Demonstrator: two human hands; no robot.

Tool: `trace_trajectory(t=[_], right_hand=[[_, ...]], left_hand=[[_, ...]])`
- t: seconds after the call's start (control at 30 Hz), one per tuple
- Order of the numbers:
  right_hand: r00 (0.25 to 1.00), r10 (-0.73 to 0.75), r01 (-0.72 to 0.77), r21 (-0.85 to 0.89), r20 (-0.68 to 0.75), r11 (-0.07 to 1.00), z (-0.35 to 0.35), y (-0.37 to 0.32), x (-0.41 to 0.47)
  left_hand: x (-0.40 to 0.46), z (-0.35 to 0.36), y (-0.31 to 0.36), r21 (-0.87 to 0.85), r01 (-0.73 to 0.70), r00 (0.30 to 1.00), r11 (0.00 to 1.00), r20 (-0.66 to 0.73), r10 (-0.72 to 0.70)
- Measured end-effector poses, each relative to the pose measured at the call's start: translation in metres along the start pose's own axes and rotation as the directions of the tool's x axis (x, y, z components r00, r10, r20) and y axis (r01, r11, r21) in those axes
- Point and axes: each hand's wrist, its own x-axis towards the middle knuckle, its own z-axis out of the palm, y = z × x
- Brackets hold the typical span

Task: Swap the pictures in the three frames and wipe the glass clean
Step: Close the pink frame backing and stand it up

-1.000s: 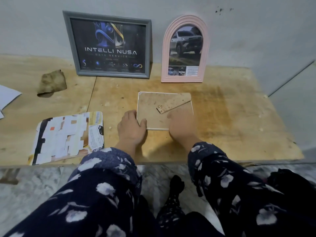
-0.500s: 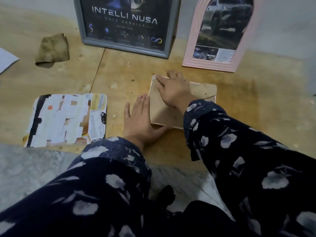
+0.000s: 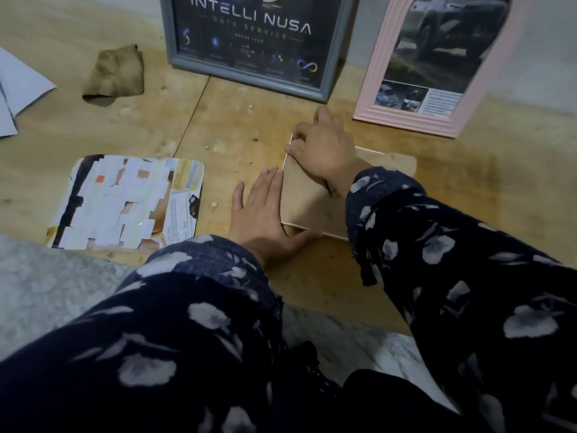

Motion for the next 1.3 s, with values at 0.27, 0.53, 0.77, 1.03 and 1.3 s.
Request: trace_trajectory(t=[0.27, 0.53, 0.77, 1.03, 1.3], right_hand=[[0.968, 0.117, -0.151, 0.144, 0.221, 0.978, -0.007, -0.012, 0.016], [0.986, 0.037, -0.067, 0.183, 0.162, 0.981, -0.006, -0.012, 0.012], [0.99, 0.038, -0.077, 0.291, 0.135, 0.954, -0.01, -0.009, 0.006], [0.993, 0.024, -0.058, 0.288, 0.118, 0.956, -0.012, 0.005, 0.002], [0.993, 0.088, -0.088, -0.01, 0.081, 0.996, -0.032, 0.037, -0.014]], left_hand=[[0.002, -0.001, 0.0, 0.021, 0.01, 1.0, 1.0, 0.009, -0.01], [0.0, 0.003, -0.003, 0.016, 0.011, 1.0, 1.0, -0.01, -0.011], [0.0, 0.003, -0.005, 0.014, -0.014, 1.0, 1.0, -0.012, 0.014], [0.0, 0.004, -0.006, 0.02, -0.015, 1.0, 1.0, -0.027, 0.015], [0.001, 0.002, -0.002, 0.075, 0.001, 1.0, 0.997, -0.012, 0.0]])
